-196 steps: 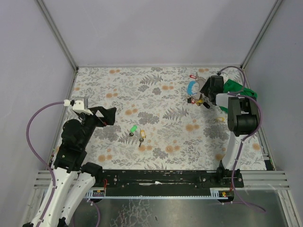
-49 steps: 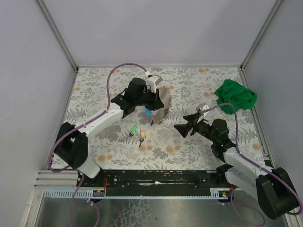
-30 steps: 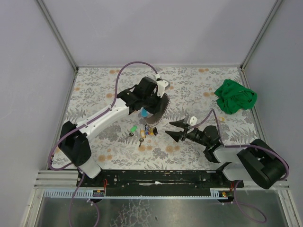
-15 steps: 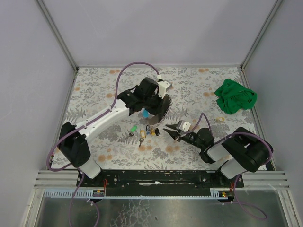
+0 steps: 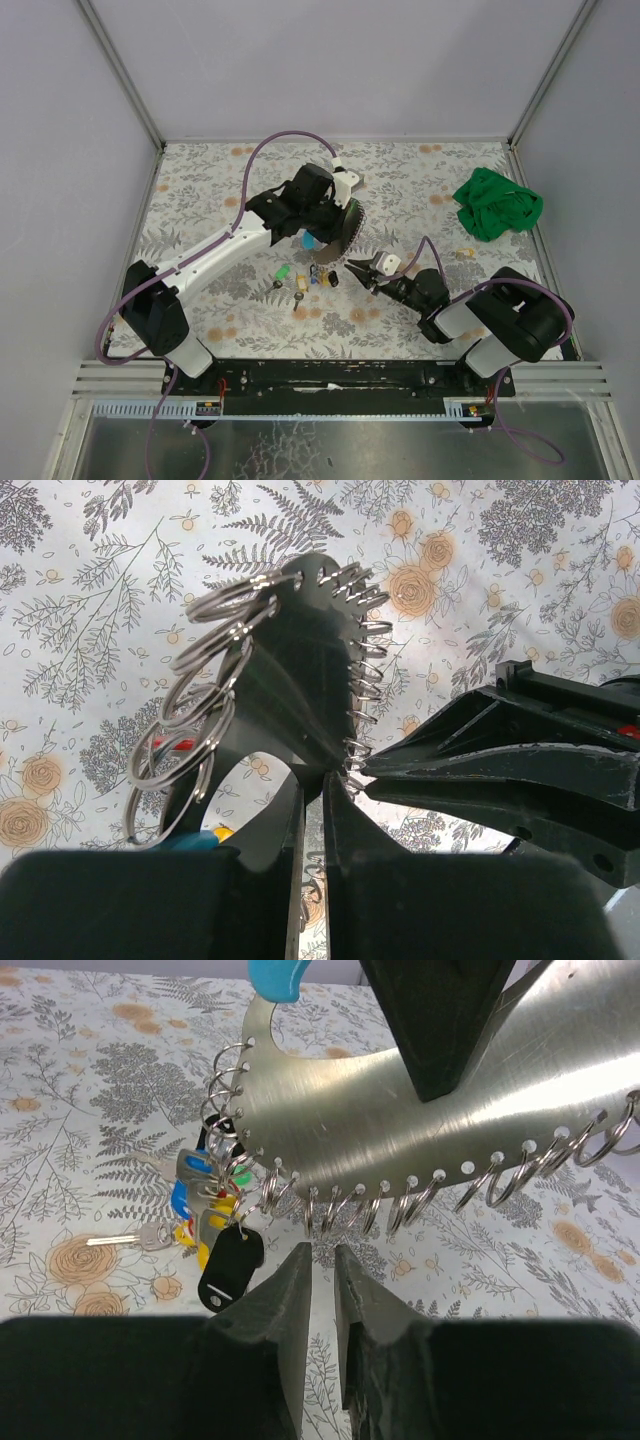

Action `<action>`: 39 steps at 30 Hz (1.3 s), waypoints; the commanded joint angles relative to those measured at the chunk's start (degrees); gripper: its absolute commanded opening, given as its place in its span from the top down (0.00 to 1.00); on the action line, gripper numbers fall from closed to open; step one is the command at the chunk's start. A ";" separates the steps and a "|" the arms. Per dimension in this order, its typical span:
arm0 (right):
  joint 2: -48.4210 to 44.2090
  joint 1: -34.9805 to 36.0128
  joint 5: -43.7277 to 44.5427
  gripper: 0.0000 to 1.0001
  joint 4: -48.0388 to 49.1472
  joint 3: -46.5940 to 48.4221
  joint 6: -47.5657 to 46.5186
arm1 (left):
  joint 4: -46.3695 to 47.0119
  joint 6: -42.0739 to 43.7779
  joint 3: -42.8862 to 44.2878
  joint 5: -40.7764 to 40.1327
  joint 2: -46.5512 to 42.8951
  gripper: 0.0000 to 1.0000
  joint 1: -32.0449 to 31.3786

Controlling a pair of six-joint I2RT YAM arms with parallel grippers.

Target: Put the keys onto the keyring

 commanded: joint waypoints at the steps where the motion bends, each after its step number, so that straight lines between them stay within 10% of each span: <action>1: 0.19 0.86 0.54 0.79 9.01 2.21 -0.22 | 3.45 -0.34 0.43 1.16 -2.09 1.00 -0.42; 39: -0.47 1.83 4.08 0.81 9.00 2.79 -1.88 | 4.09 -1.16 -0.06 1.50 -1.90 1.00 -0.94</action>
